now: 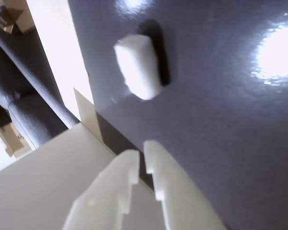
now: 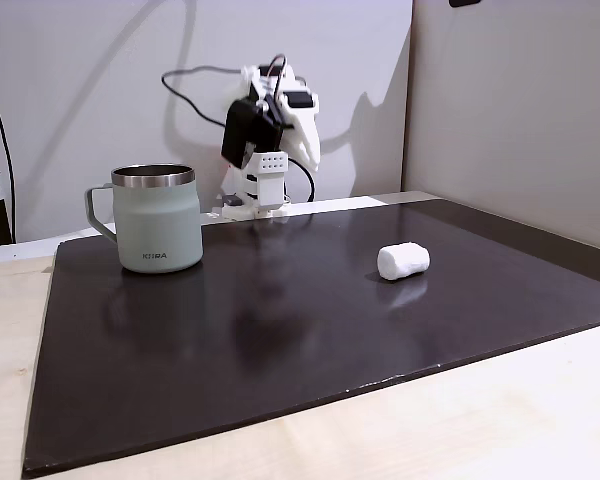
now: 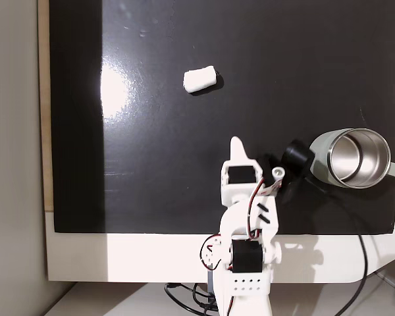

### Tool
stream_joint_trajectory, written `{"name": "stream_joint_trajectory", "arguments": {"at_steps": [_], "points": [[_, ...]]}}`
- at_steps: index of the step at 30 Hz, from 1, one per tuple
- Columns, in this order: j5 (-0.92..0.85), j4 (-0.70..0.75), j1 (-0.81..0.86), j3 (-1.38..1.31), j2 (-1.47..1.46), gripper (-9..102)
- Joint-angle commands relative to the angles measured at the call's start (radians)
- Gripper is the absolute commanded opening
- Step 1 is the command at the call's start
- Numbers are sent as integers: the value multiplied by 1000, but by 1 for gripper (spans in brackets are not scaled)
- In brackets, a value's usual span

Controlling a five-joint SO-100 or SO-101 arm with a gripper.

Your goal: Grasp a gauze and put it in the cup.

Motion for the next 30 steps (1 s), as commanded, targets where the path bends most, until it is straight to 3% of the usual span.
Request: {"name": "stream_joint_trajectory", "arguments": {"at_steps": [1, 7, 14, 20, 30], "points": [[29, -2, -26, -241, -224, 0], [86, 28, -31, -568, -609, 2], [101, 158, -80, -931, -1052, 16], [112, 207, -158, -1097, -1235, 26], [173, 382, -178, -1509, -1654, 29]]}}
